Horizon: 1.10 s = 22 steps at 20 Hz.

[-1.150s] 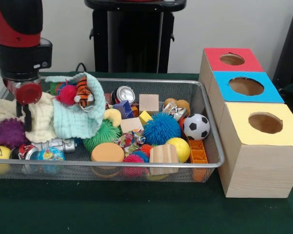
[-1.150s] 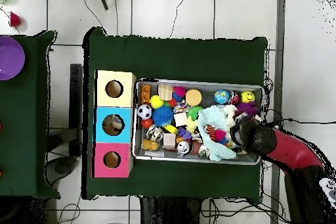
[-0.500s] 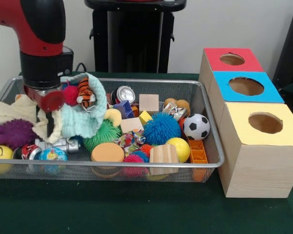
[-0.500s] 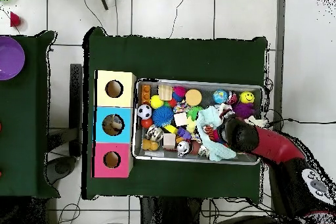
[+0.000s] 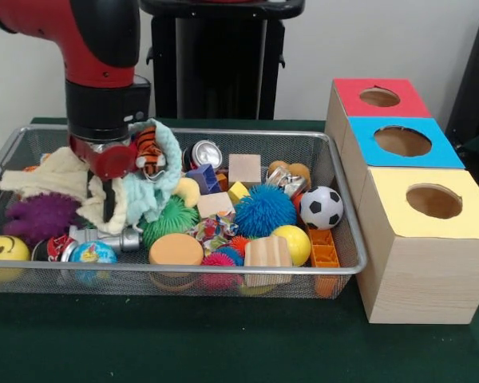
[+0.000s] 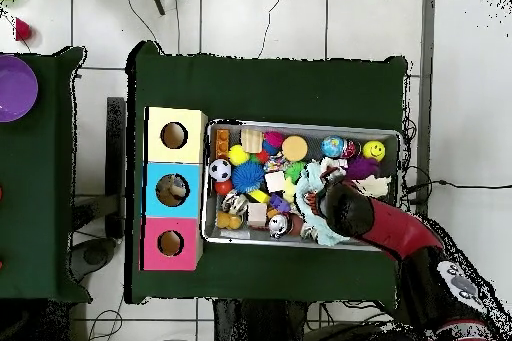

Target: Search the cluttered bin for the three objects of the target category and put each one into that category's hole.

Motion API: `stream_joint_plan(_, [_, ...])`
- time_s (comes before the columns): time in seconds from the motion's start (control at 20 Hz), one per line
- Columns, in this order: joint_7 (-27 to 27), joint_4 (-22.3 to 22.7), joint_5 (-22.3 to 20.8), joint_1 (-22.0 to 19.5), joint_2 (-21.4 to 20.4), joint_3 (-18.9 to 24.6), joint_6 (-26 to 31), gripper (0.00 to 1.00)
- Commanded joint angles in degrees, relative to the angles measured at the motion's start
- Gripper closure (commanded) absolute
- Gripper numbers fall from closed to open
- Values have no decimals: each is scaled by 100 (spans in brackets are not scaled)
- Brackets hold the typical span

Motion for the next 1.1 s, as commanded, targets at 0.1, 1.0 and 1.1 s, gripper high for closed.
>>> stream_joint_plan(0.1, [1857, 1602, 1099, 586, 298, 373, 172, 0])
stream_joint_plan(1.0, [1618, 2203, 2941, 1091, -83, 652, 156, 0])
stream_joint_plan(1.1, [1627, 2257, 3109, 1156, -131, 671, 105, 0])
